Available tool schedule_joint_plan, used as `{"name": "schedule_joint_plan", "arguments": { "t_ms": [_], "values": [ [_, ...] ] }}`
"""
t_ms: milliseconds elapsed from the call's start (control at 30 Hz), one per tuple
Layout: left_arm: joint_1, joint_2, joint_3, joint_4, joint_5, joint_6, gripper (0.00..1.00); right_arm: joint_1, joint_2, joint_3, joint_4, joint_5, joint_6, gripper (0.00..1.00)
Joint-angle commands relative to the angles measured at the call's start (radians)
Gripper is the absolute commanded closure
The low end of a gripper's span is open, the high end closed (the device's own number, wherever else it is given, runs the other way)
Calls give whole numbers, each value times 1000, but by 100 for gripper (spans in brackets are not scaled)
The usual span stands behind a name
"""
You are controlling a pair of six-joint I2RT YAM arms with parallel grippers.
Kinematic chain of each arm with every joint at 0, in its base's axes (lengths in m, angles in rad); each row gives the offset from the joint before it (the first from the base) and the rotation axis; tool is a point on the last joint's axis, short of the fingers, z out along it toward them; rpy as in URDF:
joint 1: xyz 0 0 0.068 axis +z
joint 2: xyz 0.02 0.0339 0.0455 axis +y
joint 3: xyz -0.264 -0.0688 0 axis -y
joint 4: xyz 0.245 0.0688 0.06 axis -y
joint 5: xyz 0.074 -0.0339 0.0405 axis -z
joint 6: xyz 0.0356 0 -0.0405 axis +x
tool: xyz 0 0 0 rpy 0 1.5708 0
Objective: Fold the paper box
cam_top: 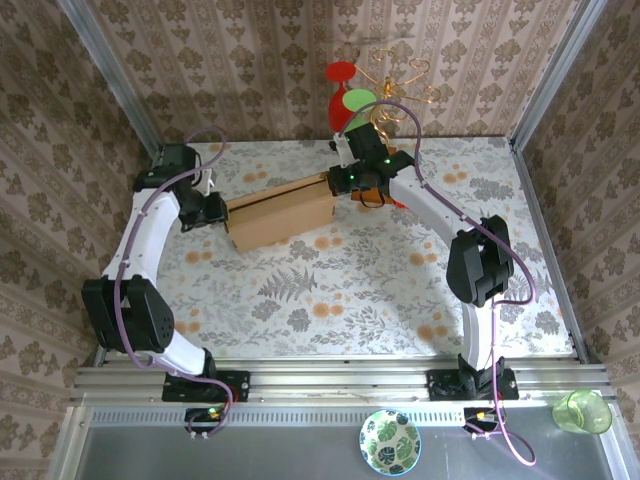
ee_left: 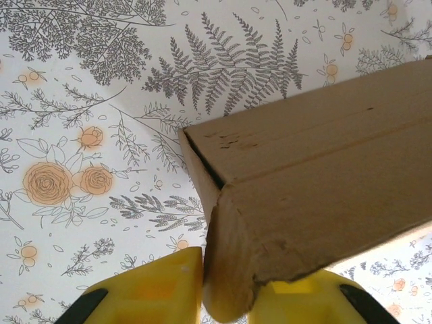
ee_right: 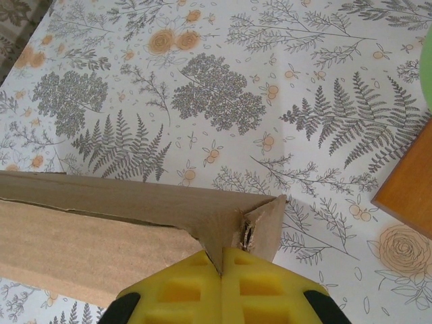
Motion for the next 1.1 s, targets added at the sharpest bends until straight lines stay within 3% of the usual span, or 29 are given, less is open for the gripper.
{"name": "schedule_joint_plan", "arguments": {
  "t_ms": [0, 400, 1067],
  "values": [
    [-6, 16, 35, -45, 4, -8, 80, 4, 53, 3, -105, -18, 0, 100],
    [-10, 33, 53, -74, 47, -56, 88, 7, 71, 31, -138, 2, 6, 100],
    [7, 105, 157, -201, 129, -147, 90, 16, 92, 53, -163, 41, 16, 100]
  ]
}}
